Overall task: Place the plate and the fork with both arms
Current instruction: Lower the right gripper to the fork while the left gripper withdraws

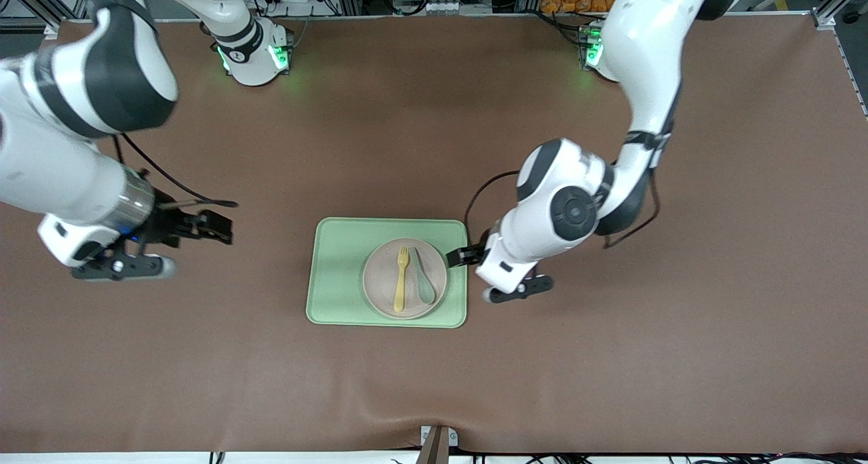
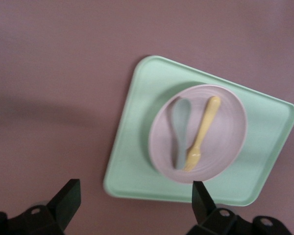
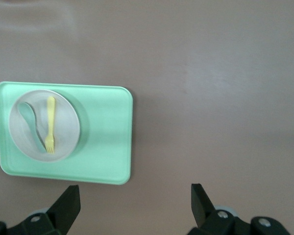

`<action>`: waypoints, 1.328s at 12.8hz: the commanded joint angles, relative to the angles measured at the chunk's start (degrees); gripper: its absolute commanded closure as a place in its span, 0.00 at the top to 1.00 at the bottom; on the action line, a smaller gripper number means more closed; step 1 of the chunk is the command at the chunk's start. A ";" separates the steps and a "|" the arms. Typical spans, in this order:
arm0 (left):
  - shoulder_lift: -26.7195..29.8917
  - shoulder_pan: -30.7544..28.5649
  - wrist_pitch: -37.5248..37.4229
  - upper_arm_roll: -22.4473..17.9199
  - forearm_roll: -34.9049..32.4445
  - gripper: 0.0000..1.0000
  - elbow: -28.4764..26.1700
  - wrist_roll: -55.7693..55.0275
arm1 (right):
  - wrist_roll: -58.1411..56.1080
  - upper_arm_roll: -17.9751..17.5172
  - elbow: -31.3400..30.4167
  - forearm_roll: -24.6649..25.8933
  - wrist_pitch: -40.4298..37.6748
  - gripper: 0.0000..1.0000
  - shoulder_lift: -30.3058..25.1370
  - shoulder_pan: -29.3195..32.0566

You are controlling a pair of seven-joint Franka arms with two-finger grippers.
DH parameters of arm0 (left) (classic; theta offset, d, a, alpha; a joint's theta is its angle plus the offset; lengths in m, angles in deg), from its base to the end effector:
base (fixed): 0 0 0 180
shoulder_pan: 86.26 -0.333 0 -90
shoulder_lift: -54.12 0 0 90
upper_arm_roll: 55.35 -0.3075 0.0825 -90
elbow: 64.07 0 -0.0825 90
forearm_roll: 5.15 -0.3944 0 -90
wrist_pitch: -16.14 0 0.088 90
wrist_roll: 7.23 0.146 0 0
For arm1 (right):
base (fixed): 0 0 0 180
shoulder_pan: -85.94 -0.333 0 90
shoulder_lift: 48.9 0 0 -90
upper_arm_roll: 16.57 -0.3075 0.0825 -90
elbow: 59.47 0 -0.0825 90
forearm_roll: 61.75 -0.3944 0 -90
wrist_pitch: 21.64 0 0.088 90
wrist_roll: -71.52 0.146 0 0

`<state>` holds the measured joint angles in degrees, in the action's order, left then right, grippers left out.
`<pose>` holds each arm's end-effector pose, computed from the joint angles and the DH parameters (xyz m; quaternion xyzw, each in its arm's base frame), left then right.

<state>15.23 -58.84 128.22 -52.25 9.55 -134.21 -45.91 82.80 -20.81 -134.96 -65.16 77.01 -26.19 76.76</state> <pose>0.6410 -0.3975 0.3334 0.9828 0.1215 -0.0554 0.1275 0.6673 0.1593 0.4660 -0.9990 -0.0114 0.0050 0.0436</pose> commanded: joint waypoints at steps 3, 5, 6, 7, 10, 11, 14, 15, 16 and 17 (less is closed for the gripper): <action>15.84 -8.15 -17.91 0.16 -5.73 1.00 -6.32 -1.32 | 3.65 0.45 3.24 -0.38 9.52 1.00 10.40 -7.68; 20.50 -10.80 -23.37 0.24 -8.96 1.00 -7.63 1.48 | 5.50 0.45 3.68 -0.29 15.58 0.95 14.62 -9.62; 23.13 -11.24 -24.18 0.25 -11.60 1.00 -9.55 4.55 | 5.59 0.45 4.12 -0.29 17.96 0.93 16.56 -10.76; 25.60 -11.60 -24.19 0.25 -13.54 1.00 -11.75 7.10 | 6.11 0.71 4.82 -0.03 20.16 0.90 18.66 -12.60; 30.27 -15.81 -24.02 0.86 -14.43 1.00 -15.45 15.54 | 8.05 0.89 10.08 0.41 22.64 0.85 25.95 -15.68; 31.41 -15.99 -24.01 0.77 -14.87 1.00 -16.42 17.48 | 8.14 1.07 12.36 1.37 22.73 0.78 28.33 -17.09; 35.80 -19.23 -23.31 1.38 -16.10 1.00 -20.38 21.27 | 9.37 3.79 13.09 2.44 23.69 0.66 31.16 -21.05; 36.25 -21.77 -23.40 2.95 -16.10 1.00 -20.47 22.50 | 9.37 3.79 12.74 2.61 23.35 0.66 31.25 -21.23; 36.95 -26.32 -23.31 7.23 -16.10 1.00 -20.73 23.38 | 9.46 3.79 12.22 2.70 23.08 0.65 31.17 -21.23; 37.22 -29.06 -23.31 10.41 -16.19 1.00 -20.91 23.39 | 9.46 3.79 11.77 2.61 22.90 0.64 31.16 -21.23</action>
<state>49.74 -82.49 103.66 -47.64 -5.29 -152.28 -23.68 91.27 -17.65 -124.85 -63.42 101.19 4.25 55.73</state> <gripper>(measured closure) 0.000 0.348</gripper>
